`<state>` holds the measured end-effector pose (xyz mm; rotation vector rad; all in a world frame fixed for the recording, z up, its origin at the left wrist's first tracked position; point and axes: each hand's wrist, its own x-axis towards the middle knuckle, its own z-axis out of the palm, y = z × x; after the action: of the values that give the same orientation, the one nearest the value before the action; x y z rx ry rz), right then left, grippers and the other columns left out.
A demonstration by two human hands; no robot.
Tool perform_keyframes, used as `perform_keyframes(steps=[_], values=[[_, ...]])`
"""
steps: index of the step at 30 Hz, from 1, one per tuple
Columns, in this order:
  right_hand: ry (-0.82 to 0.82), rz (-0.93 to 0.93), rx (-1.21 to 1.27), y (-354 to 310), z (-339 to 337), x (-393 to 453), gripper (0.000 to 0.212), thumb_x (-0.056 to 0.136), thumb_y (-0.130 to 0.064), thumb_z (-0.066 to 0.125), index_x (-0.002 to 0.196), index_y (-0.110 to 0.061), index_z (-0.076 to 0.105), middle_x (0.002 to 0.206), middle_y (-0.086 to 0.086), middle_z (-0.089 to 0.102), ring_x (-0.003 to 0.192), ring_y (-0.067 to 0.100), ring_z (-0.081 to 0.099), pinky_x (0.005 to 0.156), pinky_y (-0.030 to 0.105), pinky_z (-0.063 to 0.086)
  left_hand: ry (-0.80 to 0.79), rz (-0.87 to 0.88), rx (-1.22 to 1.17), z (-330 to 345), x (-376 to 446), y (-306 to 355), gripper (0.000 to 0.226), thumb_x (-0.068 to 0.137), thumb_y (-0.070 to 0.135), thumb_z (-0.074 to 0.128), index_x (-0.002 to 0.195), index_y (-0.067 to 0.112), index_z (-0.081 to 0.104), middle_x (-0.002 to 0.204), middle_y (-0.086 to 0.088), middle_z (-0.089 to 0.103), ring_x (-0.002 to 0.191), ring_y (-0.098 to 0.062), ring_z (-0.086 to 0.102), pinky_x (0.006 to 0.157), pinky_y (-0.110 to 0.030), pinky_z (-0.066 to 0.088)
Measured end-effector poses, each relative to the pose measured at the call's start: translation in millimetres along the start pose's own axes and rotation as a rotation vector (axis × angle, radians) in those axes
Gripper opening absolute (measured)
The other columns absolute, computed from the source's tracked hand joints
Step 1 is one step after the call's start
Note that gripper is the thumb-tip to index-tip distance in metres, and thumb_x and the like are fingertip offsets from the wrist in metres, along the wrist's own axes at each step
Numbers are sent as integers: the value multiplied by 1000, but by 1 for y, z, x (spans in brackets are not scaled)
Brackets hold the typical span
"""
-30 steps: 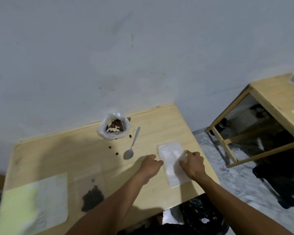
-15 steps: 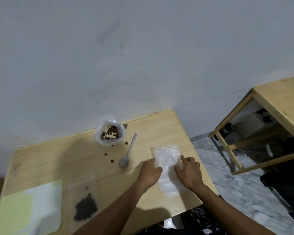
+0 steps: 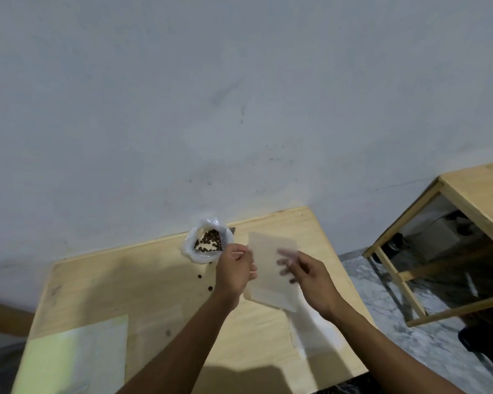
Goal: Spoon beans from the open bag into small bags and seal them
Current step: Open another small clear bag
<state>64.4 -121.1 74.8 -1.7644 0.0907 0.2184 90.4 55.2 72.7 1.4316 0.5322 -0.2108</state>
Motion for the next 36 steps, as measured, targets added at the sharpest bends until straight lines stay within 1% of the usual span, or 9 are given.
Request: perform_keyframes(steps=[4,8,12,16,20,24,27,30,36], values=[[-120,-270,-222,-17,31,11,38,97,-7,50,127,-27,63,127,-12,62,116,5,56,86,21,48,-117,-124,-297,-25,-4,42,31,95,33,62,112,7,57,105,-18,69,95,-34,71,75,-44,60],[-319,-277,-314,-43,56,18,51,89,-18,56,136,-38,52,141,-22,45,132,-4,34,104,15,34,-105,-24,-219,-56,-16,64,22,92,27,66,100,8,60,97,-13,69,96,-31,69,81,-46,58],[-306,-176,-119,-75,81,26,22,93,-39,63,114,-31,65,120,-13,63,115,6,56,87,21,48,-132,47,-225,-78,-26,73,19,90,25,68,94,7,61,89,-14,69,94,-33,70,85,-48,57],[-354,-128,-12,-94,98,29,28,86,-43,70,103,-21,66,108,-4,71,103,18,64,79,24,46,-157,86,-286,-91,-31,78,16,92,19,65,88,5,61,75,-12,66,95,-36,70,79,-42,58],[-424,-41,66,-101,106,29,25,91,-36,66,103,-15,66,108,1,71,92,10,63,78,26,46,-119,81,-296,-103,-28,76,11,92,14,65,89,4,66,96,-17,72,99,-32,70,85,-44,57],[-298,-97,-16,-103,112,31,12,94,-25,63,92,-17,71,93,2,72,81,9,63,73,25,48,-42,92,-249,-106,-23,74,10,91,6,63,81,5,64,95,-15,68,93,-26,69,83,-41,59],[-120,-231,-163,-105,119,34,15,92,-18,63,82,-17,73,80,-7,74,74,3,67,68,14,47,14,107,-226,-101,-20,74,10,90,7,64,82,1,62,89,-14,66,94,-28,70,77,-35,59],[-113,-231,-266,-107,121,39,15,88,-14,66,76,-17,73,72,-7,73,67,0,65,62,12,45,59,92,-202,-97,-17,73,13,90,11,65,84,1,61,85,-17,65,84,-25,69,75,-34,60],[-78,-185,-409,-95,117,51,17,86,-16,63,70,-12,65,66,1,68,63,15,64,66,39,56,101,59,-4,-93,-14,66,17,89,16,67,76,7,59,78,-9,65,80,-23,69,76,-41,60]])
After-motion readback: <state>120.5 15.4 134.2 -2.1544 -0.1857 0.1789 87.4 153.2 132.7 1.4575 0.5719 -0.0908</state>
